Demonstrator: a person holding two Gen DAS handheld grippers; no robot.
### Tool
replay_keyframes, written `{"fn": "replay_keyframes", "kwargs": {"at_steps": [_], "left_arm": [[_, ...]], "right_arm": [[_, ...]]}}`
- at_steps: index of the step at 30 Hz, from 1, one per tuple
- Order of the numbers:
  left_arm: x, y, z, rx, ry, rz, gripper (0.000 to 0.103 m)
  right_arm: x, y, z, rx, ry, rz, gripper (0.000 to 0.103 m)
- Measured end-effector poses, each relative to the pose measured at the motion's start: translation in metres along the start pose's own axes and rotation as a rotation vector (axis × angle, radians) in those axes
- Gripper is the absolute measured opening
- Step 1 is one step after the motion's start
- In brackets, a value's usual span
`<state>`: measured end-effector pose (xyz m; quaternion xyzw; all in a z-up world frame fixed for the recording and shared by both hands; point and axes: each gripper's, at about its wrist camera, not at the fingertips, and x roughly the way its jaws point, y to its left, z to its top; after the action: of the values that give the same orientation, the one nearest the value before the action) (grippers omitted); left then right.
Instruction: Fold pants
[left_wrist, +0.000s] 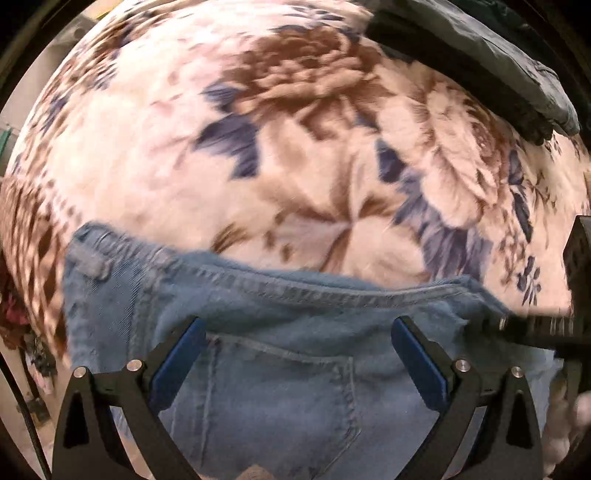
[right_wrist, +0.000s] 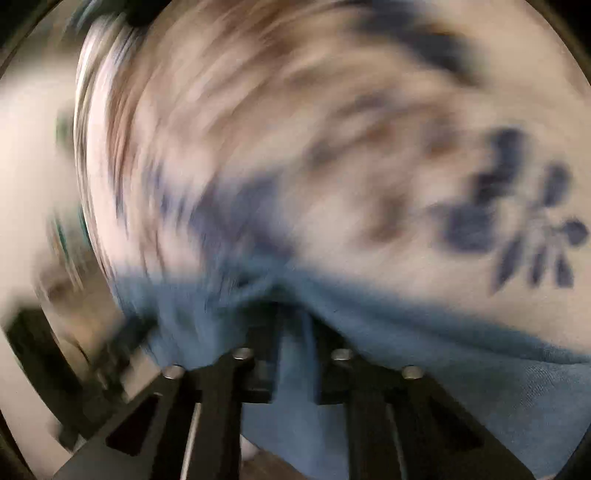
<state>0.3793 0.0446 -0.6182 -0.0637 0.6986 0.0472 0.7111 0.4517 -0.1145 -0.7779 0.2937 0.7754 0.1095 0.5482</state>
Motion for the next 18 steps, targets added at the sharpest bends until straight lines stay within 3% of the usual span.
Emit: {"fn": "replay_keyframes", "kwargs": {"at_steps": [4, 7, 9, 11, 12, 13, 16, 18], "left_arm": [[0.017, -0.018, 0.018, 0.042, 0.013, -0.037, 0.103], [0.037, -0.039, 0.027, 0.110, 0.016, 0.033, 0.103], [0.049, -0.045, 0.031, 0.120, 0.025, 0.058, 0.103], [0.042, -0.045, 0.034, 0.109, 0.012, 0.053, 0.103], [0.032, -0.045, 0.031, 0.107, -0.004, 0.047, 0.103], [0.022, -0.046, 0.027, 0.109, -0.022, 0.050, 0.103], [-0.002, -0.052, 0.010, 0.111, -0.045, 0.047, 0.103], [-0.015, -0.066, -0.004, 0.130, -0.044, 0.039, 0.103]], "right_arm": [[-0.007, -0.015, 0.002, 0.019, -0.035, 0.020, 0.000], [-0.016, -0.012, -0.008, 0.011, -0.055, 0.007, 0.007], [-0.026, 0.005, -0.030, -0.003, -0.143, -0.029, 0.019], [-0.064, 0.002, -0.060, -0.011, -0.258, -0.065, 0.070], [-0.083, -0.005, -0.071, -0.004, -0.315, -0.067, 0.081], [-0.102, -0.017, -0.090, 0.020, -0.384, -0.065, 0.085], [-0.133, -0.059, -0.132, 0.145, -0.478, -0.061, 0.085], [-0.162, -0.119, -0.174, 0.312, -0.542, -0.056, 0.085]]}}
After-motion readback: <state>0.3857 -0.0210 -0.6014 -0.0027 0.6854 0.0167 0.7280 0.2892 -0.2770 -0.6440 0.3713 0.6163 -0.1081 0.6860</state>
